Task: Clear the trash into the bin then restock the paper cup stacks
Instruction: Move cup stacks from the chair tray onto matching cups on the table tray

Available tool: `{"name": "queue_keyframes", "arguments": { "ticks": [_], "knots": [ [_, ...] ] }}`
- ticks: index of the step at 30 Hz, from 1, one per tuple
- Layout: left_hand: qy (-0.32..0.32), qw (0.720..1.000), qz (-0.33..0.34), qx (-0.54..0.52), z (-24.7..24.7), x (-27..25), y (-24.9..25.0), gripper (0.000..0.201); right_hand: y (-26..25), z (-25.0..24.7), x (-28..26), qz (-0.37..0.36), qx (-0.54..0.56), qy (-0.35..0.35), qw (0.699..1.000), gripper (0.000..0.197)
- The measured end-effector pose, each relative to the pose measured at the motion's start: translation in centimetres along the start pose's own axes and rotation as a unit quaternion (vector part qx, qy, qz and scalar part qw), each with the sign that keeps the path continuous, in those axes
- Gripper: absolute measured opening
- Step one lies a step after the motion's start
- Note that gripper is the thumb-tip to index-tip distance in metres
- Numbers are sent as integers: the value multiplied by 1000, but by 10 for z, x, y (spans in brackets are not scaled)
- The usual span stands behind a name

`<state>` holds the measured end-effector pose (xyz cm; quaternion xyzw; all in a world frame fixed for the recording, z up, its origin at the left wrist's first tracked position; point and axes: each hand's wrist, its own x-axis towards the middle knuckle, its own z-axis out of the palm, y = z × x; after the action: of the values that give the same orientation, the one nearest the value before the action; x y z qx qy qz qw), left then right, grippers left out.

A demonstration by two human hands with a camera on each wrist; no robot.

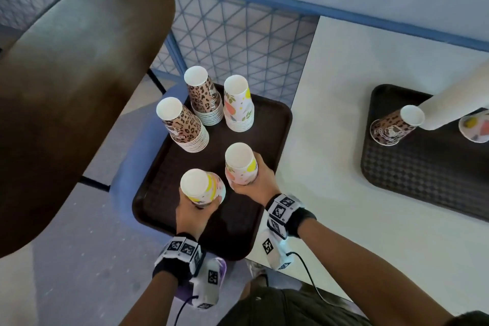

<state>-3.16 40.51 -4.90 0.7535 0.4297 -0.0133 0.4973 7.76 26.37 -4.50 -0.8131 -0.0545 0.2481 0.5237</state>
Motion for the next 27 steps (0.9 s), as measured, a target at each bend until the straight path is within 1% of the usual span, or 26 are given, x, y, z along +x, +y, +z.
{"name": "queue_keyframes", "arguments": {
  "ticks": [4, 6, 8, 11, 14, 16, 18, 20, 23, 25, 27],
  "knots": [
    [15, 1000, 13, 23, 0, -5, 0, 83, -7, -16, -8, 5, 48, -19, 999, 80],
    [23, 999, 18, 31, -2, -7, 0, 82, -11, -30, -15, 4, 69, -28, 997, 74],
    [29, 999, 24, 40, 0, -10, 2, 84, -10, -55, -26, 6, 82, -25, 996, 69],
    [34, 998, 27, 35, 3, -11, 5, 85, 1, -103, -45, 7, 96, 11, 995, 73],
    [22, 998, 44, 39, 17, -18, 17, 81, 24, -162, -66, 12, 104, 83, 991, 72],
    [-1, 996, 81, 48, 33, -26, 29, 75, 40, -204, -80, 20, 91, 142, 985, 75],
    [-48, 989, 129, 60, 58, -34, 43, 68, 55, -248, -92, 33, 88, 191, 977, 81],
    [-102, 979, 164, 60, 90, -45, 58, 65, 66, -290, -101, 40, 91, 234, 967, 83],
    [-168, 964, 197, 60, 147, -68, 86, 65, 77, -347, -109, 34, 92, 281, 955, 83],
    [-203, 955, 210, 48, 185, -87, 105, 72, 83, -379, -110, 20, 88, 307, 947, 84],
    [-222, 949, 221, 47, 219, -106, 126, 87, 90, -407, -105, 9, 87, 323, 942, 87]
  ]
}}
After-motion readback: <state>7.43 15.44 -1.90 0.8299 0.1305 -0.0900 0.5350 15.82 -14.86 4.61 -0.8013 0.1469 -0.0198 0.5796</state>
